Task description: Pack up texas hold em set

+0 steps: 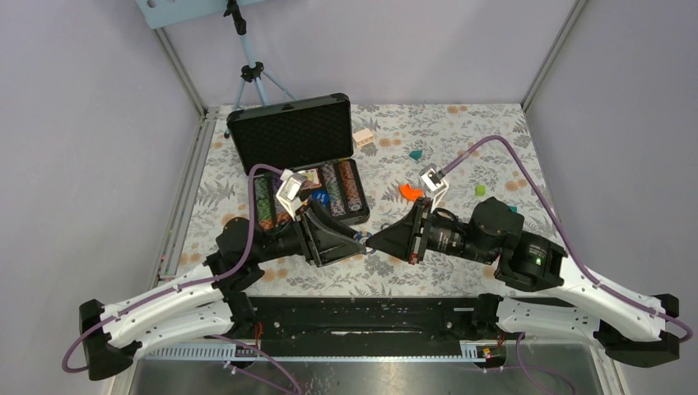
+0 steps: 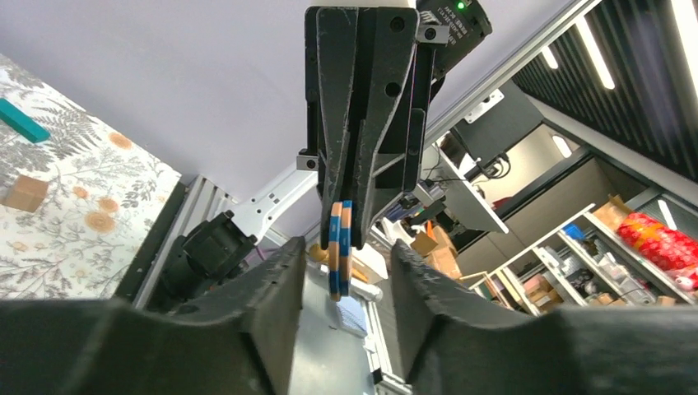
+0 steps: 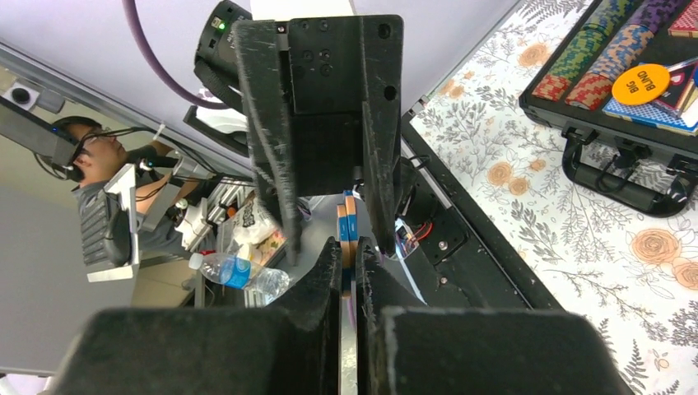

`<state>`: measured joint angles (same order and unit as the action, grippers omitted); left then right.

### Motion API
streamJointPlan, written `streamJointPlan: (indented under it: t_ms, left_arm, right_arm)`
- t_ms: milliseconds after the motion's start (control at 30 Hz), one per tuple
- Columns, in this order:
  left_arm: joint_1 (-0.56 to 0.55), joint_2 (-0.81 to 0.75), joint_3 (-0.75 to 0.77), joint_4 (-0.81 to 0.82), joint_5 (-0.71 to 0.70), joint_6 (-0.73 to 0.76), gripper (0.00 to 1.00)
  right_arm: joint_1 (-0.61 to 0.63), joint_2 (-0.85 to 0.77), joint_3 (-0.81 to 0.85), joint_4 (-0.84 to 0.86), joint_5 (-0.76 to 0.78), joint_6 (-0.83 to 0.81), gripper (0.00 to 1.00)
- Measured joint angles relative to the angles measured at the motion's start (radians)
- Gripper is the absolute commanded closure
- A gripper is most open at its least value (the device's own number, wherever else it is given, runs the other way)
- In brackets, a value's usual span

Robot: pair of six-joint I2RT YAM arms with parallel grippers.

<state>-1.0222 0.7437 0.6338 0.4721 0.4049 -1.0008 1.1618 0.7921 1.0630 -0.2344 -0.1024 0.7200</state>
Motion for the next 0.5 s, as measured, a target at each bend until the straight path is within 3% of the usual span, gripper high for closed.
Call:
streamJointPlan:
  t_ms: [233,367,500]
  left_arm:
    - [0.002,-0.051,0.012,-0.153,-0.055,0.063,0.17]
    - [0.035,-0.13,0.026,-0.292,-0.112,0.113,0.09]
    - [0.146,-0.217,0.067,-0.478,-0.164,0.169,0.05]
  right_arm:
    - [-0.001,0.001,0.006,-0.033,0.061,-0.058,1.0]
    - [-0.006,0.002,0.034,-0.067,0.121,-0.124,1.0]
    - [-0.03,0.02,0.045,-0.074,0.179,-0.199,1.0]
